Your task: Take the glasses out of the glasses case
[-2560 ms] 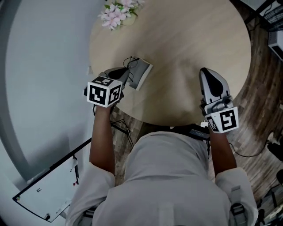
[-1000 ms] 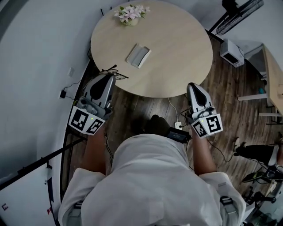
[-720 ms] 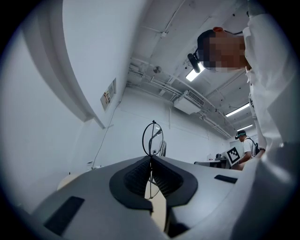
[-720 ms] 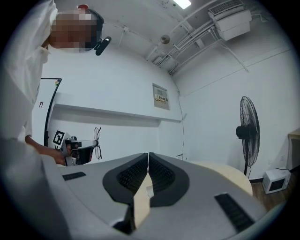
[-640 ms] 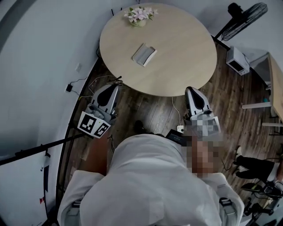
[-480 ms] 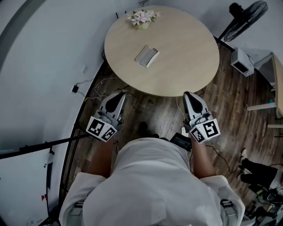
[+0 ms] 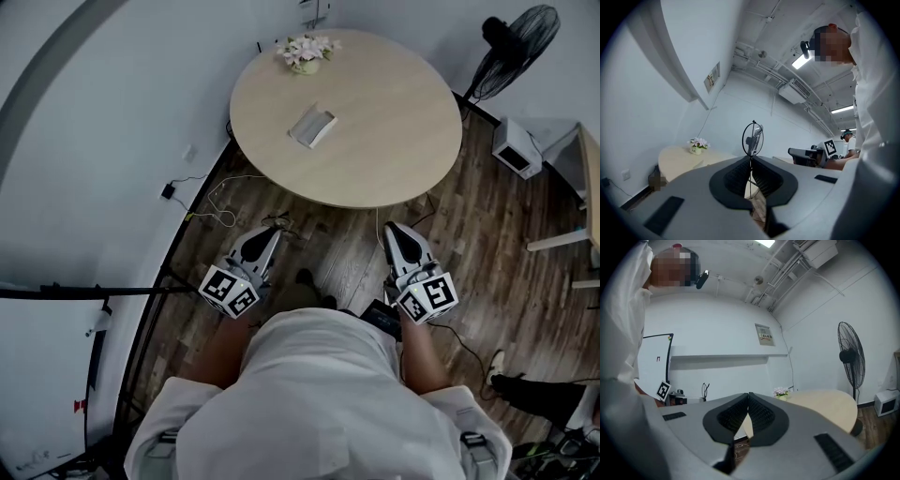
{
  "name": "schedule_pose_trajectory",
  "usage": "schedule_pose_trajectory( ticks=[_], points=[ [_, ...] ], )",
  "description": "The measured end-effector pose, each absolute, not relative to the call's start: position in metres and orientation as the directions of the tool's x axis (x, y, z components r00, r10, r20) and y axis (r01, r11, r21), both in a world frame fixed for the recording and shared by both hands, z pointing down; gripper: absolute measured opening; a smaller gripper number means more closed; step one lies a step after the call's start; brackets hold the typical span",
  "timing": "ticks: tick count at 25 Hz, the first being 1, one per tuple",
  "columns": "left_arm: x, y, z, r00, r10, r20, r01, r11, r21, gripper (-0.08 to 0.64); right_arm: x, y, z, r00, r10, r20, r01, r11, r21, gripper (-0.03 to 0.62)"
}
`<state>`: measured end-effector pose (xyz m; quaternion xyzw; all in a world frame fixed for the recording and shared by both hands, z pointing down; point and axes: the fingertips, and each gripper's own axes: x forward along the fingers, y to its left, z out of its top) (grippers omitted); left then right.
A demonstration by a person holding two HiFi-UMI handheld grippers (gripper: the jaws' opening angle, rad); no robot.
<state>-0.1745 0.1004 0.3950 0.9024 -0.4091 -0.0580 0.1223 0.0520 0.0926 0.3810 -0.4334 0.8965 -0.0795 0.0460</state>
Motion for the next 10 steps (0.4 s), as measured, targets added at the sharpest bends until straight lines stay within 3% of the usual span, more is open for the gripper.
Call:
schedule_pose_trajectory(
  ticks=[10],
  points=[
    [-0.166,0.117,0.384,0.684,-0.729,0.034,-0.710,-0.654,0.261,0.026,0.067,0.127,0.379,-0.606,-0.795,-0.003,-0.782,0.597,-0.179,0.025]
  ],
)
